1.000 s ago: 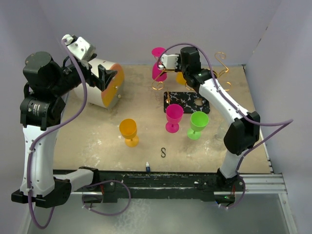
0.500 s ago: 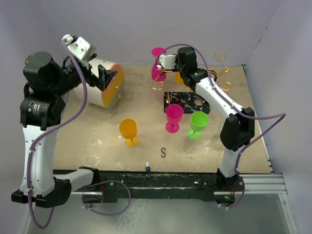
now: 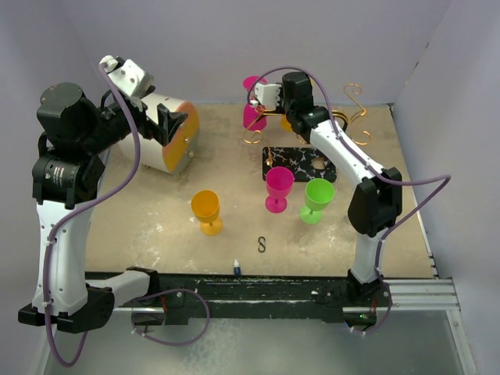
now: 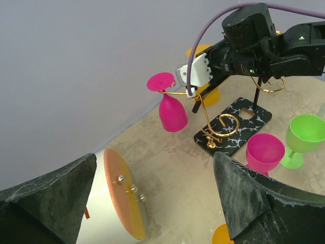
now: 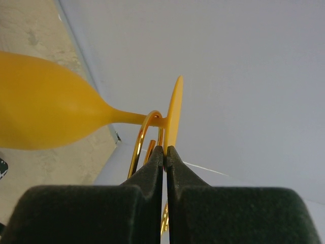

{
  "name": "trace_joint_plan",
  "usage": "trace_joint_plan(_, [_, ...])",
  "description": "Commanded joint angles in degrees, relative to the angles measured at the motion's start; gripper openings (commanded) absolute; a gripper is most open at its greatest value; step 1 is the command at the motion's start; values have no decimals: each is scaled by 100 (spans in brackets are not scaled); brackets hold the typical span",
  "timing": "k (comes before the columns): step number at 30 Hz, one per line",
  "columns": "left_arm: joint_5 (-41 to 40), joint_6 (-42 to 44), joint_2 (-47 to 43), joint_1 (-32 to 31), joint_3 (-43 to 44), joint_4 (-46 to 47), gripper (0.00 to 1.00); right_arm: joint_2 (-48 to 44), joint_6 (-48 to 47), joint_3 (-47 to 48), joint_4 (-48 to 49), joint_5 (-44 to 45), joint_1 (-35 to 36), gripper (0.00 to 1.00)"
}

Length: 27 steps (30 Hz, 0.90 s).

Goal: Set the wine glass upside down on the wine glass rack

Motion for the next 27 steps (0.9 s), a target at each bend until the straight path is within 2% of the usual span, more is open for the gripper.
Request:
trace_joint_plan(1, [5,71,-67,68,80,111,99,6,-18,456,156,152,-13,0])
trace_joint_plan(10, [18,83,-73,66,92,105,99,-46,184,526,-121,197,-139,0])
trace_joint_plan(27, [35,97,-108,72,24,127,99,-492,537,89,-469,12,-319,0])
